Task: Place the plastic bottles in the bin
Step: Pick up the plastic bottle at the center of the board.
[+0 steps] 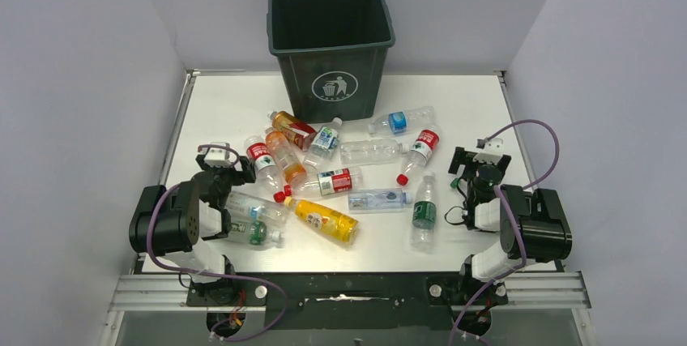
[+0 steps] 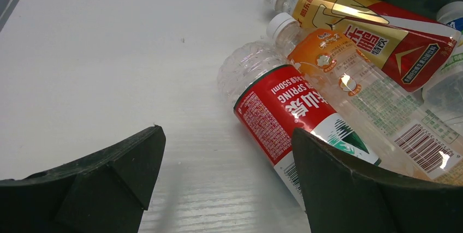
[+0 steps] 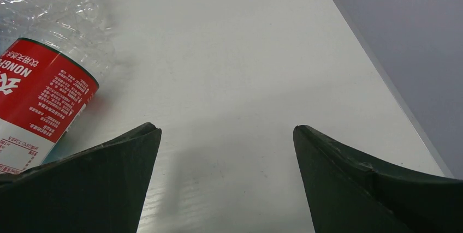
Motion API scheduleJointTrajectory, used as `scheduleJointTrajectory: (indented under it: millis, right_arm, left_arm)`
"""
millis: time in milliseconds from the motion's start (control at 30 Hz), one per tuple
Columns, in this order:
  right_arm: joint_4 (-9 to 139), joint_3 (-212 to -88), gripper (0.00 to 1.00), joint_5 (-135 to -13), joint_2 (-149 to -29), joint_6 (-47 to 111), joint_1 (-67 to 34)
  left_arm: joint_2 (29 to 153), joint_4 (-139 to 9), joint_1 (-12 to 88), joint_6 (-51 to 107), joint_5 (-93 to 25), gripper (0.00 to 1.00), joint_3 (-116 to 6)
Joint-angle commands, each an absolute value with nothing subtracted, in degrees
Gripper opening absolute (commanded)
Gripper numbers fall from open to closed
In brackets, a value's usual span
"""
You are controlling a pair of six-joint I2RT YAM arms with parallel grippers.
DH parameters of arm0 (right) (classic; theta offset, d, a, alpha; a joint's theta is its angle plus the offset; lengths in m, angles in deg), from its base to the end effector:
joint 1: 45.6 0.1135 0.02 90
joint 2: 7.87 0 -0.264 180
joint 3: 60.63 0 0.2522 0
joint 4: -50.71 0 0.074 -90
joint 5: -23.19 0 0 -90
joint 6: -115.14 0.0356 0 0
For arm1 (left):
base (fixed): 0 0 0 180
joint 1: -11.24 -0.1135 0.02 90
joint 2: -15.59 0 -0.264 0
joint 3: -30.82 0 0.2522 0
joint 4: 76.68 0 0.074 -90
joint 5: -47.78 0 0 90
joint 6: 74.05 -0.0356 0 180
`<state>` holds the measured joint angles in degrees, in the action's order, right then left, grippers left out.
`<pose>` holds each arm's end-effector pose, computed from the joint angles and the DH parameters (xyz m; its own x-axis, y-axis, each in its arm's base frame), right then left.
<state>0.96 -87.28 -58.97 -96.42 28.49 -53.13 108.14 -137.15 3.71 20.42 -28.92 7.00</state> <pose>0.2362 -0.0361 0.1319 -0.1930 0.0839 -0.9776 0.2738 0.9614 0.0285 0.2298 0.0221 0.1266 -0.1496 -0.0963 -0.9840 0.0868 0.9901 -0.1101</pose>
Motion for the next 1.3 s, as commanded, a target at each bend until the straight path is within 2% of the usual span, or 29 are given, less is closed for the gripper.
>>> scheduleJointTrajectory:
  millis: [0,633,800,967,1133,1267]
  right_arm:
    - [-2.32,-88.52,0.98,-59.45,-95.75,28.05,-53.49]
    - [-3.17,-87.92,0.98,-59.24,-95.55,27.50,-53.15]
    - [-5.76,-86.26,0.98,-62.72,-95.02,25.59,-52.86]
    - [-1.44,-85.09,0.98,-60.60,-86.93,26.76,-52.95]
    - [10.33,-88.54,0.98,-64.68,-76.60,25.28,-52.99]
    - [18.30,-90.85,0.98,-67.28,-69.07,25.57,-52.76]
  left_arm:
    - [107.68,-138.68,4.03,19.02,-29.72,0.87,5.64]
    - [107.54,-138.82,4.03,18.93,-29.62,0.87,5.85]
    - [106.42,-140.51,3.93,17.73,-25.81,0.87,7.42]
    - [102.81,-147.89,4.06,18.79,-27.86,0.87,12.40]
    - [87.35,-125.48,6.45,16.11,-27.18,0.87,7.55]
    - [78.52,-121.47,9.25,20.08,-31.72,0.87,6.34]
